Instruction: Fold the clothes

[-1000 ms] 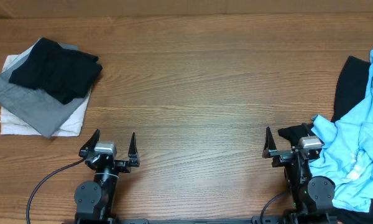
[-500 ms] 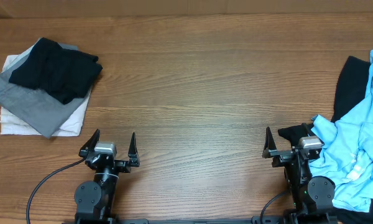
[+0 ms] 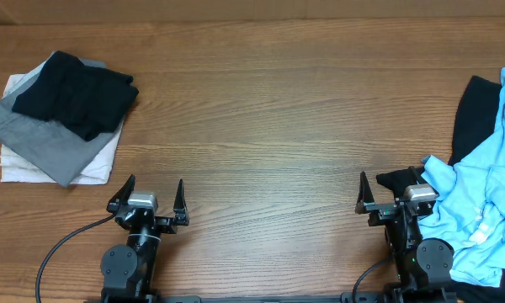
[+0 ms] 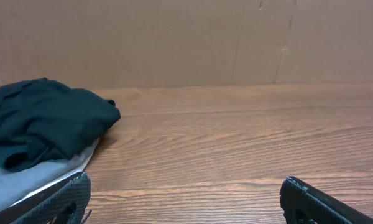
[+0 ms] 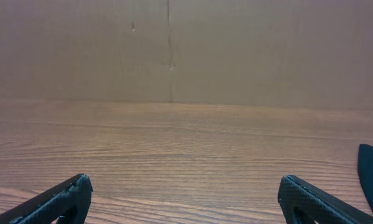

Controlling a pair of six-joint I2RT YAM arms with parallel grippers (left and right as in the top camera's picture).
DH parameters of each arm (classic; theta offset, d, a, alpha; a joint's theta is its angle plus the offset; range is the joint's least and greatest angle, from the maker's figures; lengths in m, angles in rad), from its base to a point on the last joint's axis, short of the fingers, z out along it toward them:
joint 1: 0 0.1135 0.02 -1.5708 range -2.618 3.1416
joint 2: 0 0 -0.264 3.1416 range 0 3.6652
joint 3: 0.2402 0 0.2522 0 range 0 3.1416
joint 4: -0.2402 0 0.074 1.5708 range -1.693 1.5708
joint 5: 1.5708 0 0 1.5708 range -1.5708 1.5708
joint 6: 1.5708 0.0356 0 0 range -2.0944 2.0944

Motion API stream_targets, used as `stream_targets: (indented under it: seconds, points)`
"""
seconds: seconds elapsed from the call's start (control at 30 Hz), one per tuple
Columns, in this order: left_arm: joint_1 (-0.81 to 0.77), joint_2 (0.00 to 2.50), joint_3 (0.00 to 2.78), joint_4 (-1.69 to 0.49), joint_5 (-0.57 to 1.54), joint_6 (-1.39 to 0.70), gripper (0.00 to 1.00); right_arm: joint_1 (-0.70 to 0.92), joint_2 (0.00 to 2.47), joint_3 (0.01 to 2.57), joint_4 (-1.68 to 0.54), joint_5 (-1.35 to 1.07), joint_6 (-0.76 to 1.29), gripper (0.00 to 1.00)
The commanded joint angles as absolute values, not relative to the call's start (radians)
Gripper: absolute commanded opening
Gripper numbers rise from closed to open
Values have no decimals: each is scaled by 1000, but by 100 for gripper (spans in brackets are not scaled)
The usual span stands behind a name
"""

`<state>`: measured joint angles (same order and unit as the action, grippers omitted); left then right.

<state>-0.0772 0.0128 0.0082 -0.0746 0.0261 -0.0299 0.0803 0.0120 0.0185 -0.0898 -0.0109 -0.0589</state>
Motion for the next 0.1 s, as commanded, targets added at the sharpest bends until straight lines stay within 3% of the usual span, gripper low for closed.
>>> stream_targets:
  seconds: [0.0, 0.07]
  points:
    - [-77, 4, 5, -74, 41, -48, 100, 85, 3, 8, -84, -4, -55, 100]
    - [-77, 4, 5, -74, 41, -48, 100, 85, 3, 8, -84, -4, -55, 100]
